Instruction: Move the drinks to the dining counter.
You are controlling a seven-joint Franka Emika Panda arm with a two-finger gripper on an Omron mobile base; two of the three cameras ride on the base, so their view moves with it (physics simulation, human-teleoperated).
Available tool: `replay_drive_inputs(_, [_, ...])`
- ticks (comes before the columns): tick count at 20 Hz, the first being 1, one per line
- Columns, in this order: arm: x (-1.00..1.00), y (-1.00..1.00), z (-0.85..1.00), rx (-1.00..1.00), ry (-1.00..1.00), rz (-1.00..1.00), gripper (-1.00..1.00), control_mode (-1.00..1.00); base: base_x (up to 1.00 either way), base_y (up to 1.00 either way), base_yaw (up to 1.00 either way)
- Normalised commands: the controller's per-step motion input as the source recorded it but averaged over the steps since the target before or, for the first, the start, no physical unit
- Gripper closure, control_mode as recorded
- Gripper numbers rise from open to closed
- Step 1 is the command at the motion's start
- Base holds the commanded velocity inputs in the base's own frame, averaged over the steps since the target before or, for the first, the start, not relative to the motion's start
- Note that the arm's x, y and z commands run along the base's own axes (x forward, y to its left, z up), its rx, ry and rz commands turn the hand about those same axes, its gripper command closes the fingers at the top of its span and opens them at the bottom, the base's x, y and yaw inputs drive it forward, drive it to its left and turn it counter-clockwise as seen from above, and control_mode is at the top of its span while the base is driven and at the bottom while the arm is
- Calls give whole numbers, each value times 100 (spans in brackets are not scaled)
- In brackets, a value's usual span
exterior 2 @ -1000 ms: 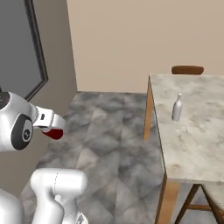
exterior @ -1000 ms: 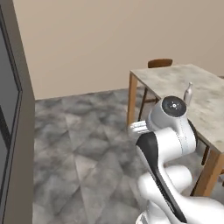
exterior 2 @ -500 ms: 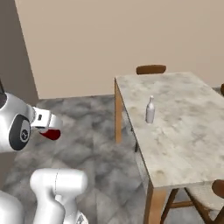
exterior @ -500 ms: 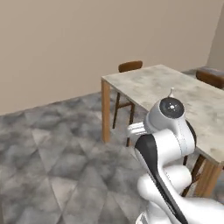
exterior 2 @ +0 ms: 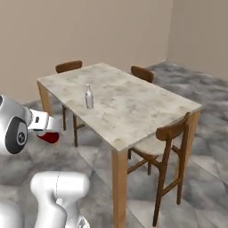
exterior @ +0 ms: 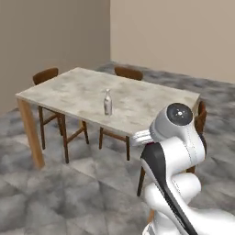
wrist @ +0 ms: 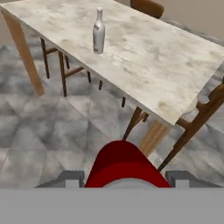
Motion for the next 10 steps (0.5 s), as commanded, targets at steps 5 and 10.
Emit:
replay_drive_inputs(5, [0,0,0,0,0,0,100,100,0,0,-95])
replay_drive_inputs(10, [0,0,0,0,0,0,100,100,0,0,-74])
